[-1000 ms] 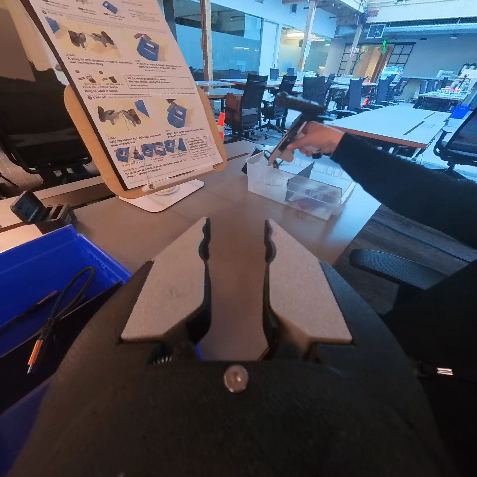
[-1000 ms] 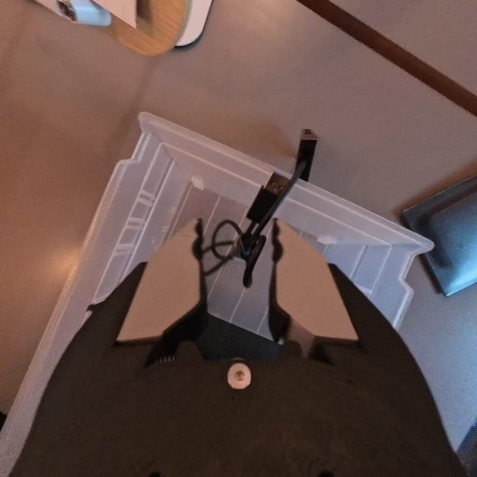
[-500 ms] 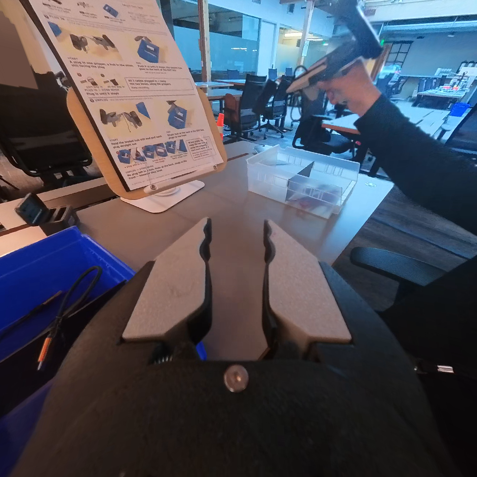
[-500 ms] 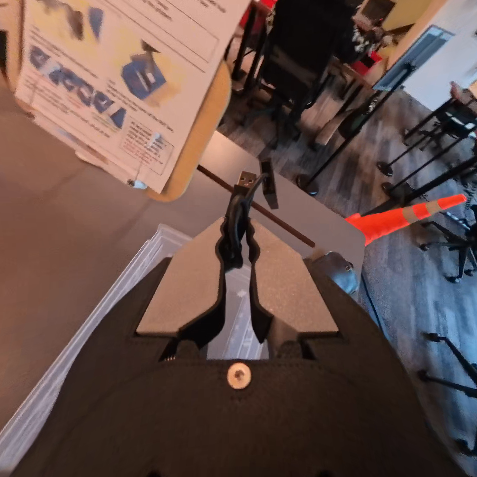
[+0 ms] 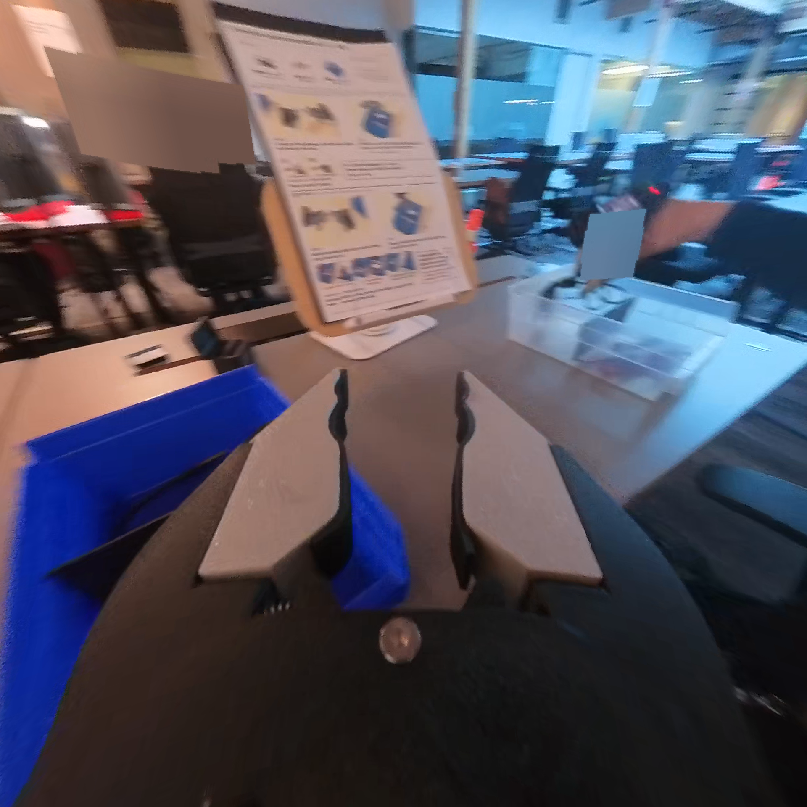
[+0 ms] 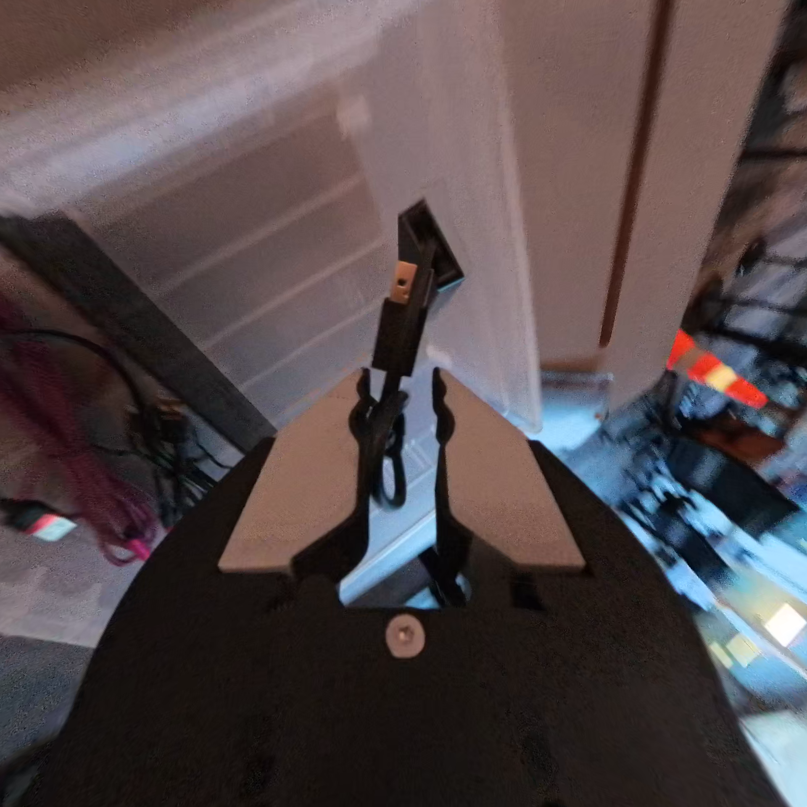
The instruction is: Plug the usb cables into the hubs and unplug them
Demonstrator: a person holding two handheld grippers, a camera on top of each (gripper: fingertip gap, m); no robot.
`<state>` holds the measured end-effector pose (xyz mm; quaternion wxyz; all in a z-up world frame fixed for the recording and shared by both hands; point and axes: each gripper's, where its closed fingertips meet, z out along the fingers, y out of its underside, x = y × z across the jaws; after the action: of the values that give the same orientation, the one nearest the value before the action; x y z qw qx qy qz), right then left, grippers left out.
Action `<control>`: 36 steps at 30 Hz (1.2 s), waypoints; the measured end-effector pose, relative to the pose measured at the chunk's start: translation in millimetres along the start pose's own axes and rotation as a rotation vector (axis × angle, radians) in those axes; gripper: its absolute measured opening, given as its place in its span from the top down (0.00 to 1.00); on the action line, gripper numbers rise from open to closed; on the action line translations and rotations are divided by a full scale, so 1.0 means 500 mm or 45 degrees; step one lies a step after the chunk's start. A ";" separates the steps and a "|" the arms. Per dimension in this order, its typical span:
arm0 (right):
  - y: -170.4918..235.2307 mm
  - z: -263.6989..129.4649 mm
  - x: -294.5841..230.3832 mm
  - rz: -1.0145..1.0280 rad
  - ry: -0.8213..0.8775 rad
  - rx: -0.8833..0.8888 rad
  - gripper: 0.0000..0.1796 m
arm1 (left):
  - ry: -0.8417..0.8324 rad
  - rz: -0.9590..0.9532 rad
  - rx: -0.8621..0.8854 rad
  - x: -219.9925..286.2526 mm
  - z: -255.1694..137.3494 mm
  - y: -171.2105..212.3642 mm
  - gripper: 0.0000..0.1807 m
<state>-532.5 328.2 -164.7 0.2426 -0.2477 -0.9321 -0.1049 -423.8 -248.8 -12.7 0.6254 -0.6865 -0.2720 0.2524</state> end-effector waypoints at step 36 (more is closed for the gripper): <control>-0.079 -0.328 -0.200 0.622 -0.120 1.155 0.87 | -0.230 -0.136 -0.575 -0.209 0.014 0.174 0.68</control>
<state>-411.3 201.7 -77.1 0.3006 -0.3325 -0.8088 0.3808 -499.5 -321.9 -99.6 0.4419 -0.7680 -0.4122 0.2121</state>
